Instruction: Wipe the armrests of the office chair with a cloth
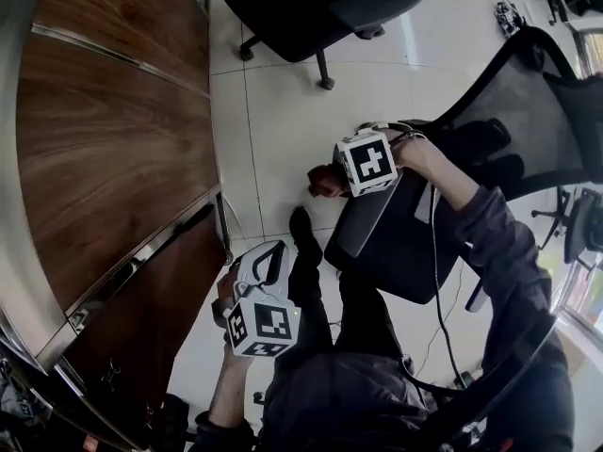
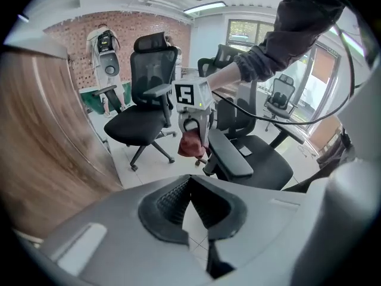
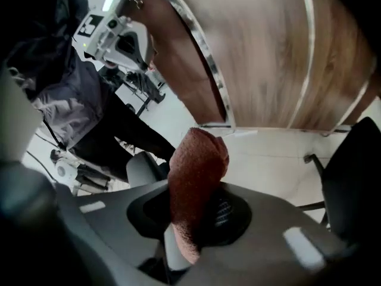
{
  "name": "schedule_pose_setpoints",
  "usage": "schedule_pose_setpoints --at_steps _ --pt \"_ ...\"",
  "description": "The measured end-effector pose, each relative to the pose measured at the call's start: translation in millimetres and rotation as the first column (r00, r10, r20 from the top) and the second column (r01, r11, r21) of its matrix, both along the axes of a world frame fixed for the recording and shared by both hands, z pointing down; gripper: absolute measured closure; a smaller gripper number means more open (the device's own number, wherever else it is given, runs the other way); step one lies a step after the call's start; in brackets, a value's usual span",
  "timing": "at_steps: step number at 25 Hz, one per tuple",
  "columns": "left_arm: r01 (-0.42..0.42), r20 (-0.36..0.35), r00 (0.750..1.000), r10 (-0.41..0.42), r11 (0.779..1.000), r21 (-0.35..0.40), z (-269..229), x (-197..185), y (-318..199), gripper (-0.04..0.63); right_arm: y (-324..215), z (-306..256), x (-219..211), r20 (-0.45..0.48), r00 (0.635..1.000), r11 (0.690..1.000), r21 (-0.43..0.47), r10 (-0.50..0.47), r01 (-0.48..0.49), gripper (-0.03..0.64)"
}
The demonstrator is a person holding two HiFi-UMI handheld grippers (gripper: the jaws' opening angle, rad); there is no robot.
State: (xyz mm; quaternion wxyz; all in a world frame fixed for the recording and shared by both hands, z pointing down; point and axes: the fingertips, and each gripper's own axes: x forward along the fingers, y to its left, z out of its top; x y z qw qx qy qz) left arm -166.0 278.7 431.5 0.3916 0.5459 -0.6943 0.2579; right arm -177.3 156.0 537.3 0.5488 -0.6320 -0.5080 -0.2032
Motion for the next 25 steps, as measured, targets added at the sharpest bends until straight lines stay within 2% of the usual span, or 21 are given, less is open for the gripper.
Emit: schedule_pose_setpoints --at_steps 2,3,5,6,8,10,12,16,18,19,21,23,25 --pt "-0.030 0.019 0.999 0.030 1.000 0.005 -12.9 4.6 -11.3 0.580 -16.3 -38.2 -0.2 0.091 0.986 0.990 -0.043 0.140 -0.136 0.531" --pt "-0.047 0.028 0.999 0.046 0.999 0.006 -19.4 7.8 -16.9 0.580 -25.6 -56.1 1.1 0.139 0.964 0.973 -0.073 0.229 -0.220 0.531" --pt "-0.085 0.049 0.995 0.085 0.996 0.005 -31.6 15.4 -29.0 0.580 -47.2 -89.3 9.4 0.212 0.879 0.904 -0.138 0.427 -0.405 0.530" --pt "-0.105 0.061 0.993 0.105 0.994 0.003 -37.7 19.9 -35.5 0.580 -58.6 -104.2 16.8 0.238 0.818 0.852 -0.169 0.524 -0.496 0.529" --pt "-0.157 0.086 0.984 0.156 0.988 0.003 -50.1 29.3 -49.9 0.580 -79.3 -130.7 36.9 0.285 0.663 0.720 -0.224 0.692 -0.656 0.529" --pt "-0.228 0.112 0.968 0.226 0.974 0.008 -63.5 44.3 -66.6 0.580 -93.5 -154.9 67.3 0.322 0.485 0.571 -0.276 0.813 -0.773 0.529" --pt "-0.293 0.131 0.948 0.290 0.956 0.011 -80.7 72.6 -83.1 0.580 -102.0 -180.1 109.9 0.334 0.307 0.415 -0.328 0.891 -0.848 0.529" --pt "-0.400 0.172 0.905 0.390 0.916 0.025 -120.4 141.5 -118.3 0.580 -127.4 -231.8 207.3 0.338 -0.059 0.097 -0.426 0.939 -0.900 0.529" --pt "-0.453 0.186 0.879 0.439 0.891 0.038 -134.9 170.8 -137.4 0.580 -144.7 -253.9 252.9 0.354 -0.226 -0.040 -0.462 0.908 -0.886 0.528" --pt "-0.476 0.189 0.867 0.461 0.878 0.044 -140.3 184.7 -146.3 0.580 -153.1 -263.9 274.1 0.366 -0.299 -0.097 -0.479 0.881 -0.873 0.528" --pt "-0.516 0.186 0.846 0.499 0.855 0.055 -149.4 215.6 -161.1 0.580 -166.1 -283.7 314.5 0.389 -0.410 -0.177 -0.511 0.825 -0.841 0.528" --pt "-0.558 0.185 0.822 0.539 0.827 0.069 -159.1 250.7 -175.3 0.580 -175.9 -302.4 352.1 0.413 -0.483 -0.218 -0.542 0.772 -0.812 0.528" --pt "-0.600 0.193 0.793 0.578 0.796 0.080 -169.0 285.1 -188.2 0.580 -185.3 -317.2 386.1 0.434 -0.536 -0.244 -0.566 0.724 -0.788 0.528"
